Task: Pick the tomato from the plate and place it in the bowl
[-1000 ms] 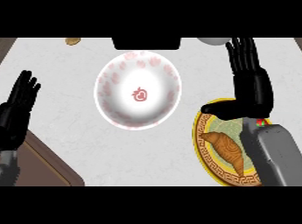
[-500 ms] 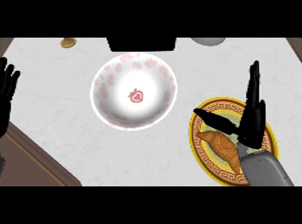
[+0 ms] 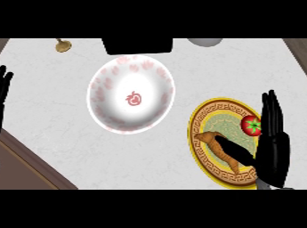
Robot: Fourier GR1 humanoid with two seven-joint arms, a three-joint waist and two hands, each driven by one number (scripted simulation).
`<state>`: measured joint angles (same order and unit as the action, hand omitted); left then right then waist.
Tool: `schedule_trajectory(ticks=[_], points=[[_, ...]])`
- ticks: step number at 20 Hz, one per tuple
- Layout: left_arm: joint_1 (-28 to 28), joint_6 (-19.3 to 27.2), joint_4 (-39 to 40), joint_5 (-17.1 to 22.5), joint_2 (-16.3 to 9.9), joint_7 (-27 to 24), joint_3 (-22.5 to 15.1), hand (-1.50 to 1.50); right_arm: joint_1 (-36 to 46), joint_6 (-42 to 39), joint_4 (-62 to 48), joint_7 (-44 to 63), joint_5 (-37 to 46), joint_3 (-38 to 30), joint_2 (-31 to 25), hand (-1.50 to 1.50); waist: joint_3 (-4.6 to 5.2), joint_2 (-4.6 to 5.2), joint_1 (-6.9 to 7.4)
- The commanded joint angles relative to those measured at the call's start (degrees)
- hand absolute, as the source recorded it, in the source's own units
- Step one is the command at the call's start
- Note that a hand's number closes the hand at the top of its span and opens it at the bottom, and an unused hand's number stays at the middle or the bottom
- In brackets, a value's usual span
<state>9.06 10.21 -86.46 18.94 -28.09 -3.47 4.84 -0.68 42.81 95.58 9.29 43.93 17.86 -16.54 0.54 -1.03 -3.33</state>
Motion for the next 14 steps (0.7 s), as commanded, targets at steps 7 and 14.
schedule_trajectory(ticks=[7, 14], points=[[1.52, -0.93, -0.04, 0.55, -1.55, 0.69, 1.55, 0.0, -9.35, -31.33, 19.16, 28.23, 9.32, 1.76, -9.27, -1.5, 0.0, 0.41, 0.7], [3.8, -0.04, -1.13, -0.57, 0.0, 3.4, -0.43, 0.0, -8.89, -54.39, 38.26, 49.15, 9.27, 5.93, -9.25, -1.5, -0.38, 0.79, 2.58]])
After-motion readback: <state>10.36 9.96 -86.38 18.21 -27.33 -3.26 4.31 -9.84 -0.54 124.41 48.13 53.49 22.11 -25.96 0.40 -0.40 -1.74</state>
